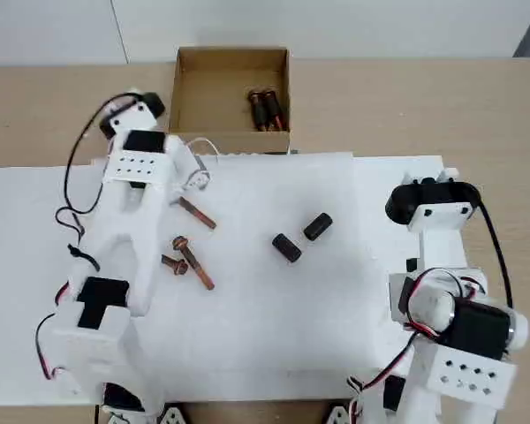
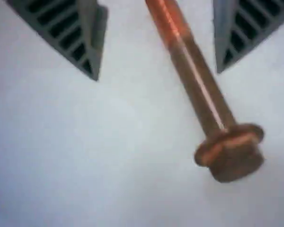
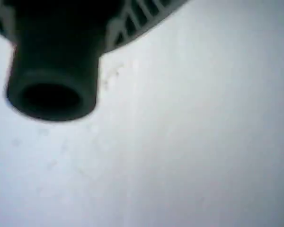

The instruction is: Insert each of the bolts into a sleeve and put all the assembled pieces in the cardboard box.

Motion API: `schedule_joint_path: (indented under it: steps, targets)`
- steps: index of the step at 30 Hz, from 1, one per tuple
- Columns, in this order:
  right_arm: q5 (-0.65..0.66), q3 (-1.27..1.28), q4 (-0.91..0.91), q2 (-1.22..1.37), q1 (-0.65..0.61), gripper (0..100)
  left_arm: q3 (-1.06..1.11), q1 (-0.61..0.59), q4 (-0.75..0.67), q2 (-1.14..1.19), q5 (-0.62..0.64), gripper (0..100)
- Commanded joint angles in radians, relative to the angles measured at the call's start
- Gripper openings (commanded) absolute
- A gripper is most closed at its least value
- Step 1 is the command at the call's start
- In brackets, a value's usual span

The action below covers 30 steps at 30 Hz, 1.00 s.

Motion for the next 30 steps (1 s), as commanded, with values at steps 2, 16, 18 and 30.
schedule_joint_path:
  steps: [2, 16, 18, 30]
  targets:
    - [-0.014, -0.005, -0.021, -0.010, 0.010, 0.3, -0.081, -0.025, 0.006, 0.040, 0.005, 15]
    - [-0.014, -0.005, -0.021, -0.010, 0.007, 0.3, -0.199, -0.025, 0.064, 0.190, 0.005, 15]
    - [-0.014, -0.005, -0.021, -0.010, 0.007, 0.3, -0.199, -0.025, 0.066, 0.198, 0.005, 15]
    - [-0.014, -0.005, -0.021, -0.010, 0.007, 0.3, -0.199, -0.040, 0.060, 0.278, 0.005, 1]
